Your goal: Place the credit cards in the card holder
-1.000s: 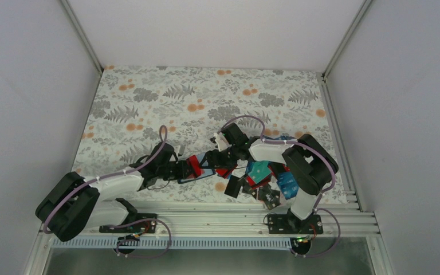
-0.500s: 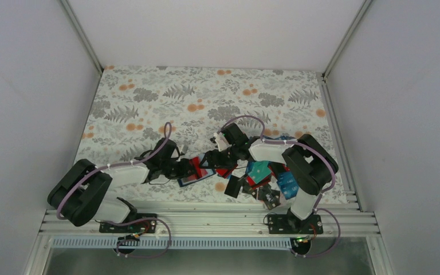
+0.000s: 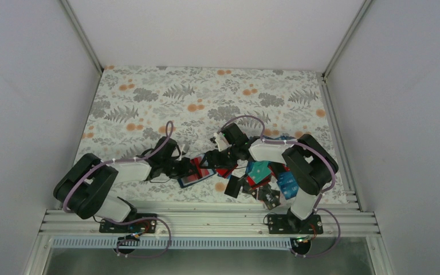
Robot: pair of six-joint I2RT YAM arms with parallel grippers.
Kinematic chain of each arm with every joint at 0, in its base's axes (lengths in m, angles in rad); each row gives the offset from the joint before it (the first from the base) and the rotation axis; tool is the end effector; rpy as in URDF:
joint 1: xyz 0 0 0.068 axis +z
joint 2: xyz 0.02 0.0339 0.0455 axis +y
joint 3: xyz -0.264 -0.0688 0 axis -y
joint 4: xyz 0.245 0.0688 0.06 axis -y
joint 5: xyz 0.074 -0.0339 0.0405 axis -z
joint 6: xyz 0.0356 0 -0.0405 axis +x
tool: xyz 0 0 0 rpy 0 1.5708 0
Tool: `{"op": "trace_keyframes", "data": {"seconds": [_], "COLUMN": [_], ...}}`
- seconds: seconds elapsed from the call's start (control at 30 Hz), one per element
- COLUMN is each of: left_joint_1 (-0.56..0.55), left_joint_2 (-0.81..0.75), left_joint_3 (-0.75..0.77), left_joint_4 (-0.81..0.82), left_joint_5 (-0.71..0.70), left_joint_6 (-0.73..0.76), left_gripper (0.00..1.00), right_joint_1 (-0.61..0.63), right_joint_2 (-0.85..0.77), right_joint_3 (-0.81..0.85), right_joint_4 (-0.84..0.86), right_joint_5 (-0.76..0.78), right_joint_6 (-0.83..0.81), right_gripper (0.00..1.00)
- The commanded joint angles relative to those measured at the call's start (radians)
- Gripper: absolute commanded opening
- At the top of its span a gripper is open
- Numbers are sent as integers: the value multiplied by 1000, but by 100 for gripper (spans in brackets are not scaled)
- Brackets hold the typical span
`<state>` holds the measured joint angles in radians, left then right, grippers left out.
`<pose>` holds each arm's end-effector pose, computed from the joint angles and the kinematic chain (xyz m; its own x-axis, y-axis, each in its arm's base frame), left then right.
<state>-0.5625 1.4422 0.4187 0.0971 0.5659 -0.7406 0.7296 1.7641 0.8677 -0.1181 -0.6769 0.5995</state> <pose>0.1822 -0.1374 0.1141 -0.9867 -0.0512 -0.1541 0.0770 0.6879 -0.7217 0.2269 0.2328 0.1323 -0.9549 -0.2639 -0.1358 -0.2754 0.6171 0.7371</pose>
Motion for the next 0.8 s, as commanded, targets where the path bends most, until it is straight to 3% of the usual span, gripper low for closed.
{"op": "trace_keyframes", "data": {"seconds": [0.0, 0.77], "left_joint_1": [-3, -2], "left_joint_2": [42, 105], "left_joint_3": [-4, -3], "left_joint_4": [-58, 3], "left_joint_5": [-11, -4], "left_joint_6": [30, 8], "left_gripper": [2, 2], "right_joint_1": [11, 11], "right_joint_2": [23, 26], "right_joint_3": [-7, 0], "right_joint_4": [-14, -23], "right_joint_5": [22, 14], "right_joint_6": [-12, -17], "right_gripper": [78, 78]}}
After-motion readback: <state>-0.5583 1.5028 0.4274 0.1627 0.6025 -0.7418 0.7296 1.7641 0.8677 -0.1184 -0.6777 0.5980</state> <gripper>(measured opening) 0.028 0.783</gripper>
